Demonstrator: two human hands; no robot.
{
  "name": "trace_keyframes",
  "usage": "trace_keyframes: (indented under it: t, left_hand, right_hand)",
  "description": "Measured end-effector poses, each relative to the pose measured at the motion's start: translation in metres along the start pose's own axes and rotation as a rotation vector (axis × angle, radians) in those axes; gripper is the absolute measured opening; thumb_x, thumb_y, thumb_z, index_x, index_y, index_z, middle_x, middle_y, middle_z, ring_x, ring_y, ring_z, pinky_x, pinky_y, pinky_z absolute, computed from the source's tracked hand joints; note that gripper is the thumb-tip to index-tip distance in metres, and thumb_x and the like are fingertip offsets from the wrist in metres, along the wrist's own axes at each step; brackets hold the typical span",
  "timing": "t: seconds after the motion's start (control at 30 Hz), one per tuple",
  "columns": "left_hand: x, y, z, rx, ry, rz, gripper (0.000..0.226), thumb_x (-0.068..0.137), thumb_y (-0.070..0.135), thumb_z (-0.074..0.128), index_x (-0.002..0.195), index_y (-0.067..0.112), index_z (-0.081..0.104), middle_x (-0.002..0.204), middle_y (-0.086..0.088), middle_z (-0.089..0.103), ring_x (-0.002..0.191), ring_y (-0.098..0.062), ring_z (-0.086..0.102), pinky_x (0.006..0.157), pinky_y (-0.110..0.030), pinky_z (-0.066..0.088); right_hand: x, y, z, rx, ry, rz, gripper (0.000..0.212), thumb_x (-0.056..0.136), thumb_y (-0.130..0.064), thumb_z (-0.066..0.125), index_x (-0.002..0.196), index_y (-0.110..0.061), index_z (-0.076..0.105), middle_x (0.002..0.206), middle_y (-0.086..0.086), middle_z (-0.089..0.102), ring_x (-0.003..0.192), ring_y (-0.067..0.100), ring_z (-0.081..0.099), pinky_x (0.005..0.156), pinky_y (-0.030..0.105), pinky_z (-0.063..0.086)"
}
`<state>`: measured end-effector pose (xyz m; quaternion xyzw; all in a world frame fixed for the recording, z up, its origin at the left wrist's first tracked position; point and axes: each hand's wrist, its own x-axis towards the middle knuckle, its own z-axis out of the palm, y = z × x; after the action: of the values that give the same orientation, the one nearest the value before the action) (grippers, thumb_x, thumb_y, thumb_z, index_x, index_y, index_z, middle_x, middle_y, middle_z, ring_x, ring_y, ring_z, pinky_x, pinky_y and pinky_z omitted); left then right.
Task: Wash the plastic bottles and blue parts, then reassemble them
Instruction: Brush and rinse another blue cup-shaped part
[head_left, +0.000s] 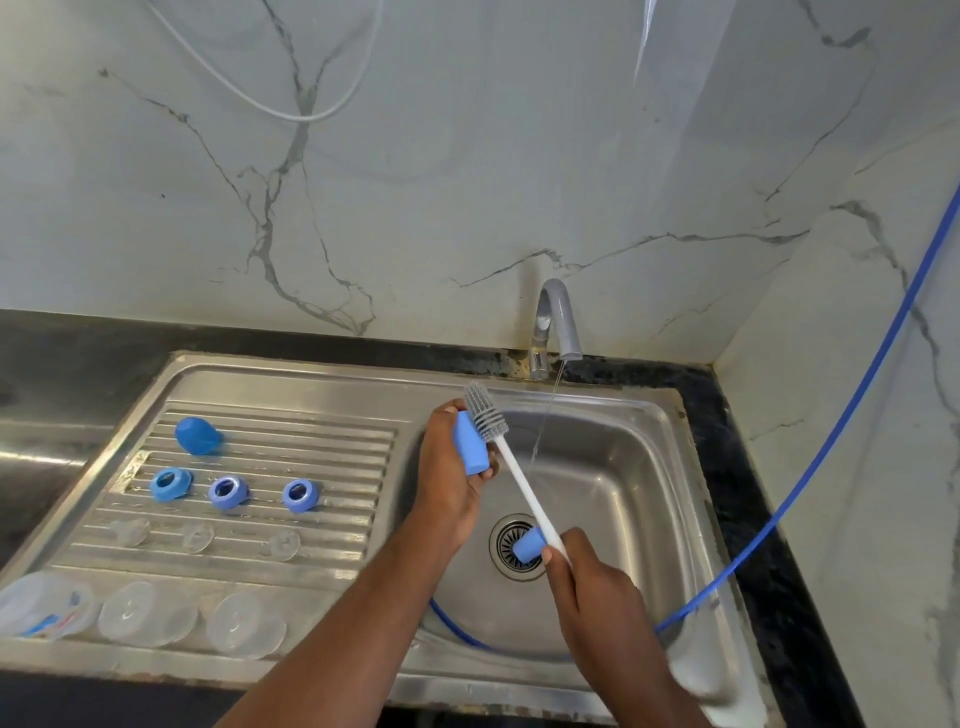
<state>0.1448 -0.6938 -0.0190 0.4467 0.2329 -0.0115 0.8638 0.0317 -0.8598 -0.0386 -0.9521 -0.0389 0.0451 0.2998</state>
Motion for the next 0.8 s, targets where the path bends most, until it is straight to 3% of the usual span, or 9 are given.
trace_keyframes:
  t: [0.1, 0.23, 0.4, 0.53, 0.67, 0.8]
  left_hand:
    - [0.001, 0.007, -0.001, -0.063, -0.018, -0.008, 0.025, 0.104, 0.034, 0.047, 0.107, 0.016, 0.063, 0.082, -0.001, 0.064, 0.069, -0.011, 0.060, 0.065, -0.029, 0.049]
    - [0.007, 0.013, -0.006, -0.008, -0.040, 0.038, 0.021, 0.102, 0.033, 0.048, 0.103, 0.020, 0.064, 0.076, 0.001, 0.065, 0.063, -0.010, 0.064, 0.059, -0.028, 0.052]
    - [0.005, 0.013, 0.001, -0.173, -0.011, -0.095, 0.026, 0.097, 0.036, 0.047, 0.097, 0.016, 0.063, 0.076, -0.003, 0.061, 0.066, -0.016, 0.056, 0.061, -0.030, 0.046]
    - [0.018, 0.016, -0.005, -0.229, -0.024, -0.125, 0.024, 0.087, 0.036, 0.048, 0.078, 0.015, 0.057, 0.071, -0.005, 0.048, 0.056, -0.017, 0.049, 0.049, -0.026, 0.042]
    - [0.014, 0.002, -0.002, -0.225, -0.039, -0.172, 0.026, 0.094, 0.034, 0.046, 0.087, 0.012, 0.057, 0.073, -0.005, 0.054, 0.061, -0.015, 0.052, 0.054, -0.027, 0.044]
    - [0.018, 0.010, -0.001, -0.294, -0.004, -0.169, 0.028, 0.095, 0.033, 0.044, 0.088, 0.010, 0.058, 0.072, -0.006, 0.054, 0.058, -0.016, 0.054, 0.052, -0.026, 0.045]
  right_hand:
    - [-0.002, -0.002, 0.005, -0.006, -0.018, 0.006, 0.020, 0.100, -0.055, 0.028, 0.108, -0.037, 0.031, 0.060, -0.005, 0.045, 0.057, 0.015, 0.047, 0.059, 0.032, 0.040]
    - [-0.017, 0.004, 0.005, -0.026, -0.010, 0.023, 0.028, 0.099, -0.057, 0.026, 0.120, -0.038, 0.023, 0.064, -0.005, 0.045, 0.064, 0.016, 0.048, 0.067, 0.032, 0.044]
    - [0.000, -0.004, 0.001, -0.036, -0.013, -0.010, 0.026, 0.102, -0.053, 0.030, 0.117, -0.033, 0.038, 0.061, -0.006, 0.044, 0.057, 0.014, 0.046, 0.059, 0.030, 0.038]
    - [-0.017, -0.004, 0.005, -0.031, -0.033, 0.030, 0.022, 0.103, -0.053, 0.030, 0.116, -0.038, 0.022, 0.065, -0.005, 0.045, 0.058, 0.013, 0.046, 0.065, 0.028, 0.042]
    - [0.003, -0.013, 0.005, 0.006, -0.017, 0.017, 0.025, 0.103, -0.051, 0.031, 0.109, -0.030, 0.042, 0.061, -0.004, 0.046, 0.056, 0.015, 0.049, 0.053, 0.025, 0.036]
    - [-0.004, -0.012, 0.009, 0.009, -0.046, 0.055, 0.023, 0.102, -0.052, 0.030, 0.112, -0.032, 0.036, 0.063, -0.002, 0.048, 0.060, 0.017, 0.051, 0.057, 0.026, 0.040]
